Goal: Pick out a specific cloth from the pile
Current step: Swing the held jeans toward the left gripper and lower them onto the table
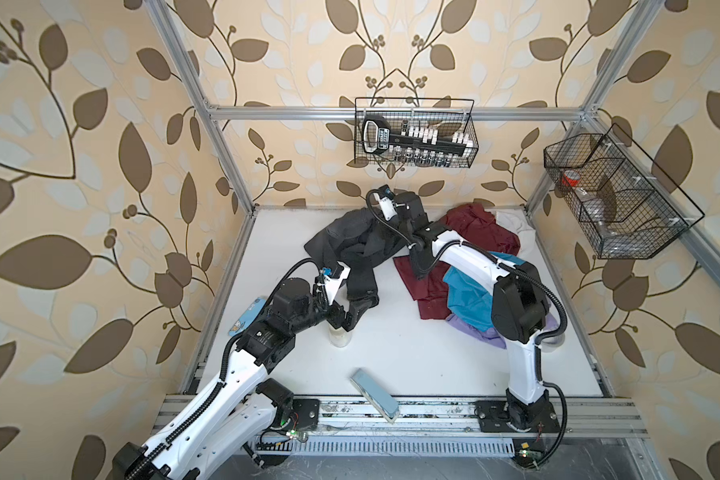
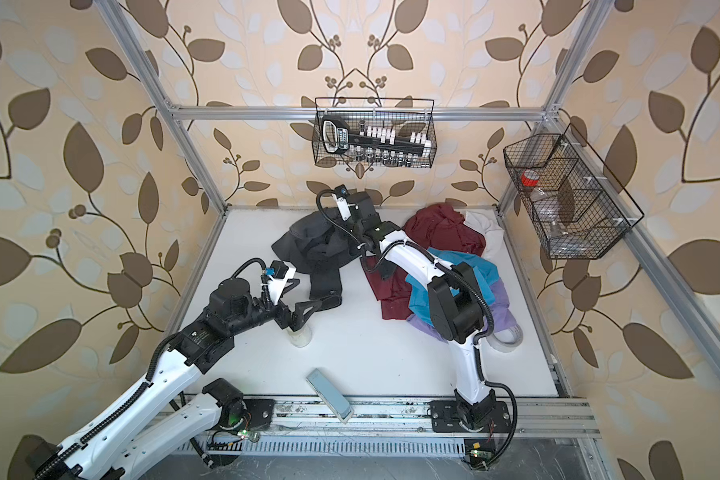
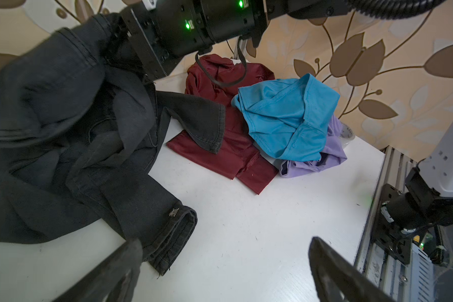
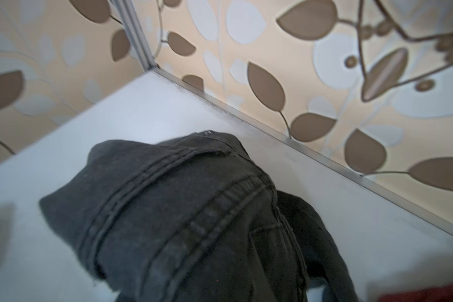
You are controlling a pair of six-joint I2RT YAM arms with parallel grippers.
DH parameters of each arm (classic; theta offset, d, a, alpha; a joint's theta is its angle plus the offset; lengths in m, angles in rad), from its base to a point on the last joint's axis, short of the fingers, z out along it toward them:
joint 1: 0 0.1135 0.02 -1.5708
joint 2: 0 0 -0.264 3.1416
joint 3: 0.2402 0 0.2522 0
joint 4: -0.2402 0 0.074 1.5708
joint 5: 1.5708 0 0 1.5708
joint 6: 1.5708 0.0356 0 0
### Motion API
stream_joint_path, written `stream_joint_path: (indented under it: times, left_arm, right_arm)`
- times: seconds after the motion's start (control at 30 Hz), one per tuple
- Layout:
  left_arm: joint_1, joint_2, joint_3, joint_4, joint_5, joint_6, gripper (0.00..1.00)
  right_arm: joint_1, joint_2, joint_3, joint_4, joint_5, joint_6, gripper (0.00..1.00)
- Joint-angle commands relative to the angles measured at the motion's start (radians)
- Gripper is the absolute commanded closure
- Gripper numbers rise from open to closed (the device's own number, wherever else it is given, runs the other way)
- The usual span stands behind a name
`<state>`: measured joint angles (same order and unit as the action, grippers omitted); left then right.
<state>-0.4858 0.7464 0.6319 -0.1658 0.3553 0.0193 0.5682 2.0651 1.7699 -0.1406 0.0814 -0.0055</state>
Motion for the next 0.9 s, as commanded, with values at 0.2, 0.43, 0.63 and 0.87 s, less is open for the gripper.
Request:
stream_joint_path:
  times: [0.2,0.43,0.63,0.87]
  left_arm:
    - [-0.011,0.007,-0.008,0.018,-0.007,0.014,0.01]
    - [-0.011,0.014,-0.008,0.02,-0.003,0.014,0.01]
    - [-0.011,0.018,-0.008,0.022,0.003,0.014,0.01]
    - [-0.01,0.028,-0.005,0.019,0.003,0.017,0.01]
  right_arm:
    - [-0.002,-0.024,-0.043,-0.035,0.338,-0.125,0.47]
    - [-0.035,0.004,-0.055,-0.062,0.373,-0.136,0.12]
    - [-0.105,0.009,-0.07,-0.076,0.237,-0.071,0.0]
    - [-0.15,0.037,-0.083,-0.077,-0.046,-0.005,0.0]
